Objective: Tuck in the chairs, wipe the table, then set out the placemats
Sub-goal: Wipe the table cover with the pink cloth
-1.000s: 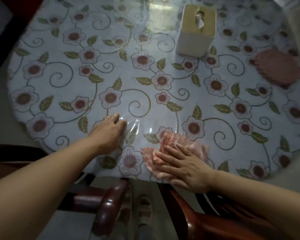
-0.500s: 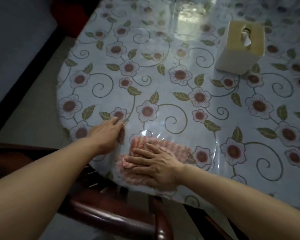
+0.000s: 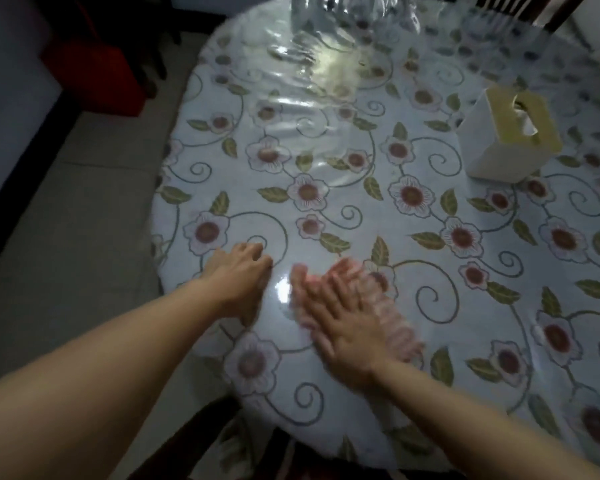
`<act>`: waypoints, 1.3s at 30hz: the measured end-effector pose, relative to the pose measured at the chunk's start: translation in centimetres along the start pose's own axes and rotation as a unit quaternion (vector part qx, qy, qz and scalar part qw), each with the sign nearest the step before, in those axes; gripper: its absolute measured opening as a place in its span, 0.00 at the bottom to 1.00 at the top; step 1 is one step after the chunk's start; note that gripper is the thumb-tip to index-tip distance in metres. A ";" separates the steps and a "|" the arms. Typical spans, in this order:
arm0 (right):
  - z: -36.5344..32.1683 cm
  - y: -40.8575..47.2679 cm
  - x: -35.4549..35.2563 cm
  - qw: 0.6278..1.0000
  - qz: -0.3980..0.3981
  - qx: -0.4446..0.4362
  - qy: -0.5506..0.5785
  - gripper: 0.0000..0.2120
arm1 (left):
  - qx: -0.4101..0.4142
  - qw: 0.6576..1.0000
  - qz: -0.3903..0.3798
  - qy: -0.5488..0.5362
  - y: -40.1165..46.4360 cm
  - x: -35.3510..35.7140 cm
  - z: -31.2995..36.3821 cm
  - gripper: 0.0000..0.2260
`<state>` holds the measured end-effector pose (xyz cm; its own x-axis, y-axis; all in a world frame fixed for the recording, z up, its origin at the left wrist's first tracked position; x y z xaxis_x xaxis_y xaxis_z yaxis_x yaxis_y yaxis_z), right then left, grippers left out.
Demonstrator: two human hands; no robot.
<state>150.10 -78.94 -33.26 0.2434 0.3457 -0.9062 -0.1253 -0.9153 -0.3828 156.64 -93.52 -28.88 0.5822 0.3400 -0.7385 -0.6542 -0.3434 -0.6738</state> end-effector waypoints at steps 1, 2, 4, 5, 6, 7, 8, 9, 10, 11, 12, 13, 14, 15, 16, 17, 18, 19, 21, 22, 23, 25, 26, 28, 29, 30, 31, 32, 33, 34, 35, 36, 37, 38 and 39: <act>-3.7 -0.2 0.6 0.998 -0.007 -0.065 -0.012 0.30 | 0.013 1.000 0.022 0.008 -0.2 -0.1 -0.4 0.25; -6.7 -0.3 1.4 0.993 -0.016 -0.114 -0.026 0.30 | 0.024 0.999 0.037 0.007 -0.3 -0.2 -0.9 0.21; -9.5 -0.1 2.2 0.987 -0.040 -0.152 -0.033 0.30 | 0.042 0.998 0.043 0.007 0.0 -0.3 -1.8 0.21; -9.5 0.2 2.0 0.985 -0.037 -0.163 -0.032 0.30 | 0.044 0.998 0.040 0.010 0.3 -0.4 -2.2 0.22; -9.0 0.5 1.7 0.984 -0.034 -0.171 -0.035 0.30 | 0.043 0.998 0.043 0.007 0.7 -0.8 -2.6 0.21; -8.1 0.7 1.4 0.984 -0.034 -0.170 -0.037 0.30 | 0.039 0.998 0.048 0.001 0.9 -1.1 -3.1 0.21; -6.6 1.2 0.8 0.988 -0.034 -0.148 -0.038 0.30 | 0.037 0.998 0.057 -0.004 1.3 -1.5 -3.5 0.21; -4.5 1.9 -0.1 0.994 -0.019 -0.103 -0.028 0.29 | 0.036 0.997 0.063 -0.009 1.7 -1.8 -3.8 0.20; -1.7 2.7 -1.4 0.999 0.011 -0.035 -0.011 0.28 | 0.036 0.997 0.067 -0.013 1.9 -2.1 -4.0 0.20; 1.8 3.4 -2.4 0.998 0.037 0.048 0.023 0.27 | 0.035 0.997 0.073 -0.016 2.2 -2.4 -4.3 0.19; 5.3 3.7 -3.4 0.986 0.061 0.136 0.070 0.27 | 0.038 0.996 0.080 -0.016 2.4 -2.6 -4.4 0.18; 8.6 3.8 -4.2 0.966 0.083 0.215 0.119 0.27 | 0.043 0.995 0.085 -0.017 2.7 -2.7 -4.5 0.18; 11.2 4.0 -4.6 0.941 0.096 0.282 0.158 0.28 | 0.049 0.995 0.088 -0.015 2.9 -2.9 -4.6 0.17; 13.1 4.2 -4.6 0.918 0.100 0.338 0.184 0.28 | 0.052 0.995 0.089 -0.015 3.1 -2.9 -4.7 0.16; 13.9 4.8 -4.5 0.897 0.104 0.381 0.197 0.29 | 0.047 0.995 0.086 -0.016 3.5 -3.1 -5.1 0.16; 13.8 5.5 -4.7 0.883 0.115 0.407 0.202 0.29 | 0.038 0.996 0.082 -0.019 3.7 -3.2 -5.5 0.17; 12.8 6.6 -5.0 0.883 0.130 0.404 0.202 0.30 | 0.026 0.996 0.080 -0.026 4.0 -3.4 -6.0 0.18; 10.7 8.0 -5.7 0.898 0.145 0.367 0.196 0.30 | 0.017 0.996 0.082 -0.031 4.2 -3.7 -6.4 0.19; 4.4 11.2 -6.8 0.946 0.150 0.218 0.187 0.29 | 0.016 0.995 0.094 -0.039 4.5 -4.3 -6.7 0.19; 0.9 12.3 -6.8 0.961 0.138 0.149 0.186 0.28 | 0.020 0.994 0.101 -0.049 4.6 -4.6 -6.9 0.19; -2.1 13.1 -6.6 0.971 0.120 0.103 0.177 0.28 | 0.023 0.992 0.106 -0.061 4.8 -5.1 -7.2 0.18; -6.1 13.5 -5.7 0.977 0.098 0.065 0.180 0.28 | 0.021 0.991 0.105 -0.079 5.0 -5.6 -7.9 0.12; -7.0 13.6 -5.4 0.975 0.089 0.058 0.195 0.28 | 0.024 0.992 0.100 -0.079 5.2 -5.9 -8.2 0.10; -7.1 13.5 -5.1 0.973 0.077 0.047 0.213 0.29 | 0.041 0.992 0.095 -0.068 5.9 -6.7 -8.5 0.09; -6.8 13.4 -5.2 0.973 0.077 0.044 0.213 0.30 | 0.055 0.992 0.098 -0.059 6.4 -7.3 -8.8 0.09; -6.5 13.3 -5.4 0.973 0.085 0.041 0.212 0.30 | 0.069 0.991 0.101 -0.048 6.8 -8.0 -8.9 0.08; -6.1 13.3 -5.8 0.971 0.096 0.041 0.214 0.28 | 0.084 0.991 0.101 -0.038 7.1 -8.5 -9.0 0.08; -5.8 13.4 -6.4 0.969 0.107 0.050 0.218 0.26 | 0.105 0.989 0.101 -0.028 7.5 -9.2 -9.3 0.09; -5.5 13.3 -7.0 0.965 0.116 0.060 0.228 0.23 | 0.123 0.987 0.099 -0.017 7.7 -9.7 -9.5 0.09; -5.5 13.4 -7.8 0.962 0.124 0.069 0.235 0.20 | 0.137 0.986 0.096 -0.007 7.9 -10.2 -9.9 0.10; -5.6 13.8 -9.0 0.960 0.138 0.078 0.233 0.17 | 0.152 0.984 0.096 -0.004 7.9 -10.9 -10.6 0.11; -5.6 14.4 -10.0 0.955 0.153 0.096 0.236 0.15 | 0.165 0.982 0.096 -0.004 7.8 -11.5 -11.5 0.11; -5.5 14.9 -11.1 0.948 0.164 0.124 0.245 0.14 | 0.177 0.980 0.095 -0.003 7.6 -12.0 -12.5 0.11; -5.1 15.3 -12.0 0.935 0.170 0.157 0.268 0.14 | 0.186 0.978 0.093 0.004 7.6 -12.4 -13.3 0.12; -4.8 15.5 -13.1 0.916 0.186 0.191 0.299 0.15 | 0.193 0.977 0.088 0.017 7.5 -12.6 -14.3 0.12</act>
<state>149.55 -98.60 -26.49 0.5844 -0.2554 -0.7702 -0.6070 -0.7675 -0.2060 151.26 -112.90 -24.93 0.4554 0.2745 -0.8469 -0.8753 -0.0358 -0.4823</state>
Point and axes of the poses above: each hand's wrist, its own y-axis towards the middle knuckle, its own x-axis out of the palm, z = x × y, the point moved 9 cm from there along y, towards the middle knuckle, and after that the axes turned 14 degrees about -z, right-handed, at the moved point
